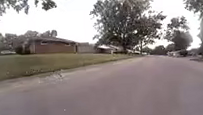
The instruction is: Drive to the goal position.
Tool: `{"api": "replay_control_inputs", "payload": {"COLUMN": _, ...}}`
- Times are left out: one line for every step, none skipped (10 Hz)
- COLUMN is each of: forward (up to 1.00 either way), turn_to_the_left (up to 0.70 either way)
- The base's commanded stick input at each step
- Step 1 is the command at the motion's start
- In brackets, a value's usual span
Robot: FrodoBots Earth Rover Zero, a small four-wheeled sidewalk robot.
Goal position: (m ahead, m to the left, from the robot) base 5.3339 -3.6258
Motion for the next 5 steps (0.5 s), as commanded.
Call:
{"api": "replay_control_inputs", "payload": {"forward": 0.7, "turn_to_the_left": 0.01}}
{"api": "replay_control_inputs", "payload": {"forward": 0.7, "turn_to_the_left": 0.01}}
{"api": "replay_control_inputs", "payload": {"forward": 0.7, "turn_to_the_left": 0.01}}
{"api": "replay_control_inputs", "payload": {"forward": 0.7, "turn_to_the_left": 0.01}}
{"api": "replay_control_inputs", "payload": {"forward": 0.7, "turn_to_the_left": 0.01}}
